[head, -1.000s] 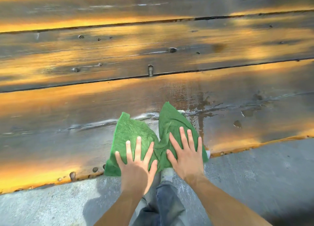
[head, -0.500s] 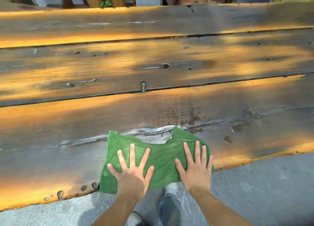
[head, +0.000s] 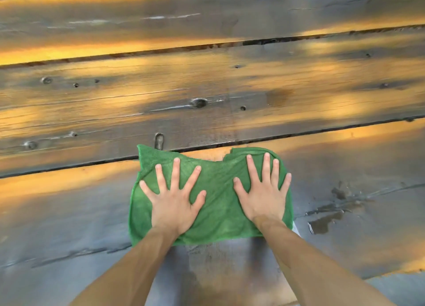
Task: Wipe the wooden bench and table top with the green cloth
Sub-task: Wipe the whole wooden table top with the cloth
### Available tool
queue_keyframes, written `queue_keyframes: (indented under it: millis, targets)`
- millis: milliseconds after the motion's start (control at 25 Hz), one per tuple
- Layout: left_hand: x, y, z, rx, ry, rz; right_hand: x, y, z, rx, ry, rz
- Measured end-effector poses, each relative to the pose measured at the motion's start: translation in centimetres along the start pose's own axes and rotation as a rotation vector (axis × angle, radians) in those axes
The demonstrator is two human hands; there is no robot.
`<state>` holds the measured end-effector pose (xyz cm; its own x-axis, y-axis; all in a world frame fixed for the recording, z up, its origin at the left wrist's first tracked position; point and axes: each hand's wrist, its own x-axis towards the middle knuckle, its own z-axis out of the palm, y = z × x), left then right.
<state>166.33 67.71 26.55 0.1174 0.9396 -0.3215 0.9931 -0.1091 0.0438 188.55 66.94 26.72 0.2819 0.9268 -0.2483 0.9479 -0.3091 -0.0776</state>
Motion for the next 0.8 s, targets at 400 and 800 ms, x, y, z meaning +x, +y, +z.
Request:
queue_keyframes:
  millis: [400, 800]
  targets:
    - [19.1, 1.8, -5.8, -0.028, 0.089, -0.147, 20.5, -2.4, -4.3, 0.005, 0.032, -0.086]
    - [35.7, 0.5, -11.7, -0.049, 0.127, -0.091, 36.1, -7.3, -7.8, -0.013, 0.071, -0.051]
